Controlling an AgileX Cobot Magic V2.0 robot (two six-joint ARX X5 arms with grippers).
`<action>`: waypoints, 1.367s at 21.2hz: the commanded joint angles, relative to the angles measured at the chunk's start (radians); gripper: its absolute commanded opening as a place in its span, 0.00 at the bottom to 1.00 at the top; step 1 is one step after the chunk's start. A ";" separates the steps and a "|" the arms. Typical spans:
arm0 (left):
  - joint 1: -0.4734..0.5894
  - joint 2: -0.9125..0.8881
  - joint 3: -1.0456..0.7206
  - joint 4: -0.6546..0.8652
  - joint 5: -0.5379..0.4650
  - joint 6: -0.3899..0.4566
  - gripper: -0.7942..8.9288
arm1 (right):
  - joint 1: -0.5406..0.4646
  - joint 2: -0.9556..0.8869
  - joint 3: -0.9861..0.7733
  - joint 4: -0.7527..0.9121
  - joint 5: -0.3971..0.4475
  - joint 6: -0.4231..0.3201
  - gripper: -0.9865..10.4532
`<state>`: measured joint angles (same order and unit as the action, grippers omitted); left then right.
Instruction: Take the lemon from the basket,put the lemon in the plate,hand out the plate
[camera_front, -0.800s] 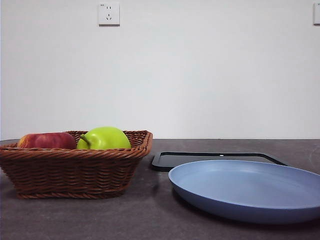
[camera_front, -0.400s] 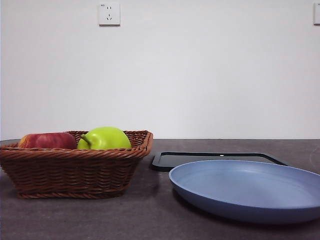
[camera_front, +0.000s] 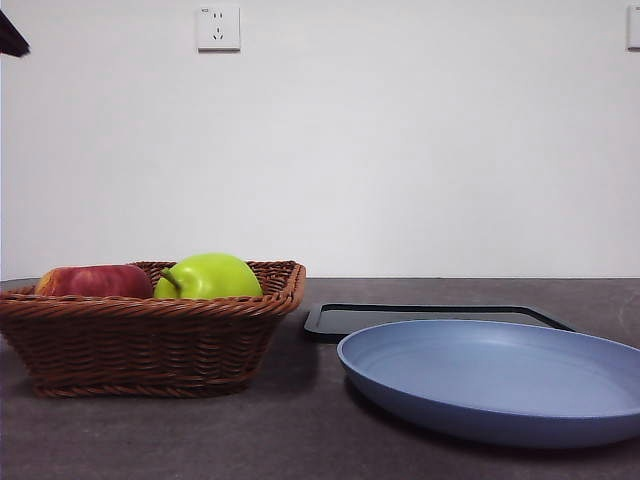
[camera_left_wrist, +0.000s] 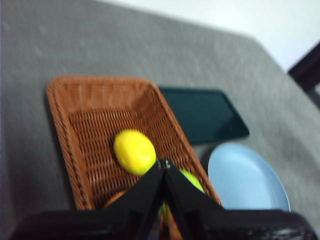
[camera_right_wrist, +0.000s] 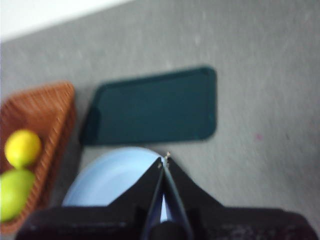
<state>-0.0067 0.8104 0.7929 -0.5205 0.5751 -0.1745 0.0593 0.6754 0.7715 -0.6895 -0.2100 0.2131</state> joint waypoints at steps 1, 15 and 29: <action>-0.024 0.066 0.069 -0.090 0.005 0.103 0.09 | 0.001 0.072 0.024 -0.046 -0.007 -0.079 0.09; -0.126 0.131 0.104 -0.133 0.003 0.109 0.39 | 0.048 0.555 0.024 -0.073 -0.124 -0.126 0.34; -0.139 0.131 0.104 -0.133 0.003 0.093 0.41 | 0.049 0.819 0.024 0.038 -0.133 -0.098 0.16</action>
<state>-0.1425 0.9356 0.8791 -0.6582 0.5755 -0.0788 0.1055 1.4799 0.7834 -0.6571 -0.3408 0.1085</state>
